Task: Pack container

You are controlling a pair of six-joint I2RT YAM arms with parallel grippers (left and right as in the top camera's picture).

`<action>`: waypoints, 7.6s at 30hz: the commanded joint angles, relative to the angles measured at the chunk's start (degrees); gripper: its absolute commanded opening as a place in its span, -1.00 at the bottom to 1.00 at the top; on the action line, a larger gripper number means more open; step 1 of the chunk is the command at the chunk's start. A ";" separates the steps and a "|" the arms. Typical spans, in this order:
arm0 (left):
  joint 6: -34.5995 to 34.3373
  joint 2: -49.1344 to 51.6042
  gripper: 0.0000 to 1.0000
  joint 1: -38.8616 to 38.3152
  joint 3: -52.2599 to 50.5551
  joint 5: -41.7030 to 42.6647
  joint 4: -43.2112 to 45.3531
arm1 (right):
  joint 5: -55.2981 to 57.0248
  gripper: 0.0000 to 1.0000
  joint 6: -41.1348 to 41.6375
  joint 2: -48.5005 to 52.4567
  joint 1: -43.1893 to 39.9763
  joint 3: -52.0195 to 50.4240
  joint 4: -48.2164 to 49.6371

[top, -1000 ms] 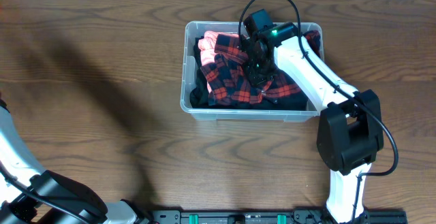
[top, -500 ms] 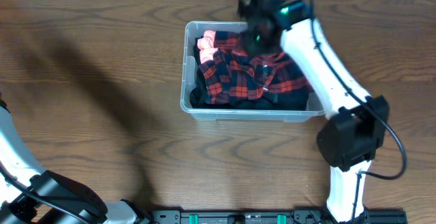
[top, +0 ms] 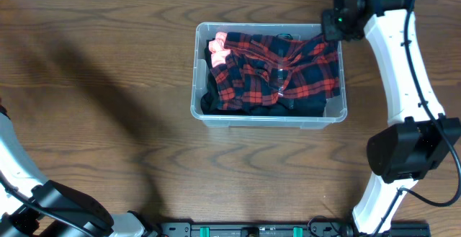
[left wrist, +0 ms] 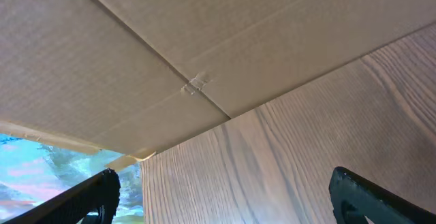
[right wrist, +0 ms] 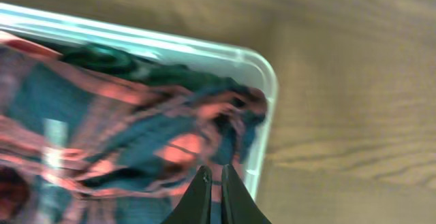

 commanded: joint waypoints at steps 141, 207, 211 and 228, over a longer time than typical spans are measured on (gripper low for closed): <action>-0.33 -0.63 0.96 0.17 -0.68 -0.85 -0.04 | -14.99 0.99 -6.64 -96.89 -14.93 -94.27 74.86; -0.33 -0.63 0.96 0.17 -0.68 -0.85 -0.04 | -4.68 0.99 -10.73 -115.49 -11.26 -117.85 65.51; -0.33 -0.63 0.96 0.17 -0.68 -0.85 -0.04 | -4.70 0.98 -10.75 -115.49 -11.26 -117.85 65.51; -0.33 -0.63 0.96 0.17 -0.68 -0.85 -0.04 | -4.68 0.98 -10.75 -115.49 -11.26 -117.85 65.51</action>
